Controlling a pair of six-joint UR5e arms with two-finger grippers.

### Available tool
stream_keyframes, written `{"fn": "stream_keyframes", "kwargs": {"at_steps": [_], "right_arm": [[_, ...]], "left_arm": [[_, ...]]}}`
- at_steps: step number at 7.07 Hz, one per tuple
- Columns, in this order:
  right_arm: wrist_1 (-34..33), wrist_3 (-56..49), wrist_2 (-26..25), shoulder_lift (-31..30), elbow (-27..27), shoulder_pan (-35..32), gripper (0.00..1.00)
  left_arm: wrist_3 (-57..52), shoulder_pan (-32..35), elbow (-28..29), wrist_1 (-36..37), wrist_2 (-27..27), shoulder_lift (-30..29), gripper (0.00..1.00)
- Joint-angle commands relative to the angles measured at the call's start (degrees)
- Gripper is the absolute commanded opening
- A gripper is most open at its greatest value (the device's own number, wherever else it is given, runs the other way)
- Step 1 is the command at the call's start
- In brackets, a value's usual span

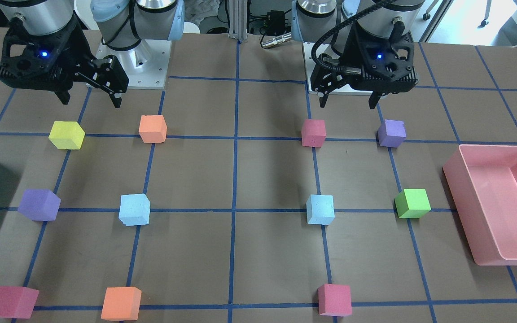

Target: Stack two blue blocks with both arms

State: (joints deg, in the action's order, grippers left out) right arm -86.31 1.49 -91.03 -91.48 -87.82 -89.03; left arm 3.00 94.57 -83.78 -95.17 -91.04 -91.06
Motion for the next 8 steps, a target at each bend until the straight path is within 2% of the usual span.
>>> {"fn": "stream_keyframes", "kwargs": {"at_steps": [1,8], "right_arm": [[0.0,0.0,0.24,-0.02,-0.24,-0.09,1.0],[0.0,0.0,0.15,-0.02,-0.86,-0.17,1.0]], "left_arm": [[-0.1,0.0,0.02,-0.02,-0.01,0.01,1.0],[-0.1,0.0,-0.07,-0.1,-0.01,0.09,1.0]]}}
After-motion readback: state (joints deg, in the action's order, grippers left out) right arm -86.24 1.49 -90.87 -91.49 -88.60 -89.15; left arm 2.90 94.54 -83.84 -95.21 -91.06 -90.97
